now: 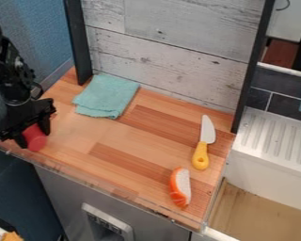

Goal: Mettre un objet rouge au coin du table

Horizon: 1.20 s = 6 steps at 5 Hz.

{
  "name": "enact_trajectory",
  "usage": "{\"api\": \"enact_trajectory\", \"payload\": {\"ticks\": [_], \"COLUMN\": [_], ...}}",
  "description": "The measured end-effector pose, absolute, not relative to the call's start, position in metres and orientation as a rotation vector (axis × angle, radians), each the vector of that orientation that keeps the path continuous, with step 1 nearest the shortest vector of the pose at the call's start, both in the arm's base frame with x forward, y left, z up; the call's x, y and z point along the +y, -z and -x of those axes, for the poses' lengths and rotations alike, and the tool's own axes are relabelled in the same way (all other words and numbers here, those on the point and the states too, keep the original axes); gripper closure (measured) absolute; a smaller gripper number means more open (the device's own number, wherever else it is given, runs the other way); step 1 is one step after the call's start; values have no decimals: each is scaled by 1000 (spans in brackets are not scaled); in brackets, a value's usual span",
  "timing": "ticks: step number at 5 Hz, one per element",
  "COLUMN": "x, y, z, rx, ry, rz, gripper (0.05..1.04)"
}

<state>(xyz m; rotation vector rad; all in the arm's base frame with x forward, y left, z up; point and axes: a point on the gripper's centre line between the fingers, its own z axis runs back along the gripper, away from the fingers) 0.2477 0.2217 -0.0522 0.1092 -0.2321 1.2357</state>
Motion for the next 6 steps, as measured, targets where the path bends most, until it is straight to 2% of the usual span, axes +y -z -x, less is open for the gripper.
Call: {"api": "enact_trajectory", "payload": {"ticks": [1,2,4,5,6], "x": [221,217,212,211,207], "y": [54,55,53,40,3], "z": [-252,-250,-250,-254,-260], "rx": [-219,-178,-141,-165,-230], "ry": [-1223,-1221,-1219,-1230,-1227], "rz": [-109,-111,-152,-155,-184], "gripper": [336,90,83,84,84]}}
